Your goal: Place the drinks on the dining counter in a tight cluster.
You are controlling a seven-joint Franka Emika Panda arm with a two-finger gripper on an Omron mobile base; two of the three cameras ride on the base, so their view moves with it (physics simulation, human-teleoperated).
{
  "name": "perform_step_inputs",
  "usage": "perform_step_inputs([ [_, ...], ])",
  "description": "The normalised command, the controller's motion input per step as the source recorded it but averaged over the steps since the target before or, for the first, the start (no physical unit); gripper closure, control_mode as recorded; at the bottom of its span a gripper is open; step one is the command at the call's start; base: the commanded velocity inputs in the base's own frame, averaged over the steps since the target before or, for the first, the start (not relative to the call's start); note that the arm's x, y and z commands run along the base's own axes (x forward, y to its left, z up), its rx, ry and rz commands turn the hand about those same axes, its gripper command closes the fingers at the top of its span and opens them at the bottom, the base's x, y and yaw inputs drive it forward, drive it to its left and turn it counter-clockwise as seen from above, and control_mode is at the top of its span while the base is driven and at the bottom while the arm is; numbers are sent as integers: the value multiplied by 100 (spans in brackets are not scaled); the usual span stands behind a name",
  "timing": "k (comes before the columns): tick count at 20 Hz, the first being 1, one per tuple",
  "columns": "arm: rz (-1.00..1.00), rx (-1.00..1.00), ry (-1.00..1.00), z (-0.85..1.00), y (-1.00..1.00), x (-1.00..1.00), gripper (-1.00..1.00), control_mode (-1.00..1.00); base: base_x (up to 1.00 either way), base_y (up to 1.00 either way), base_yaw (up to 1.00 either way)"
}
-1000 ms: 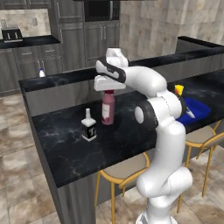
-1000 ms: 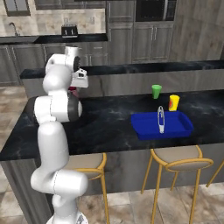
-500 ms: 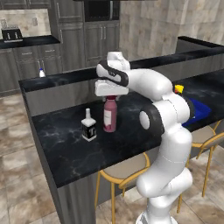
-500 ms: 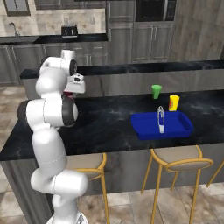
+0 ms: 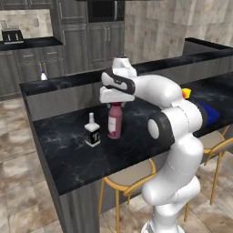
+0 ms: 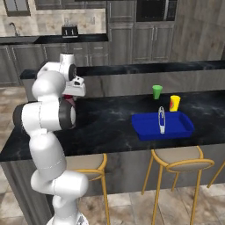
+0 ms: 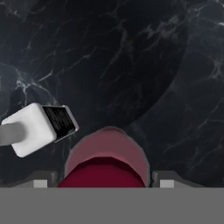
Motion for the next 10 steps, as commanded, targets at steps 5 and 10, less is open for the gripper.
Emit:
perform_step_inputs([
  [5,0,-4,-3,0,0,17,100,-100,0,0,0],
  [10,0,-1,0,0,0,1,100,-100,0,0,0],
])
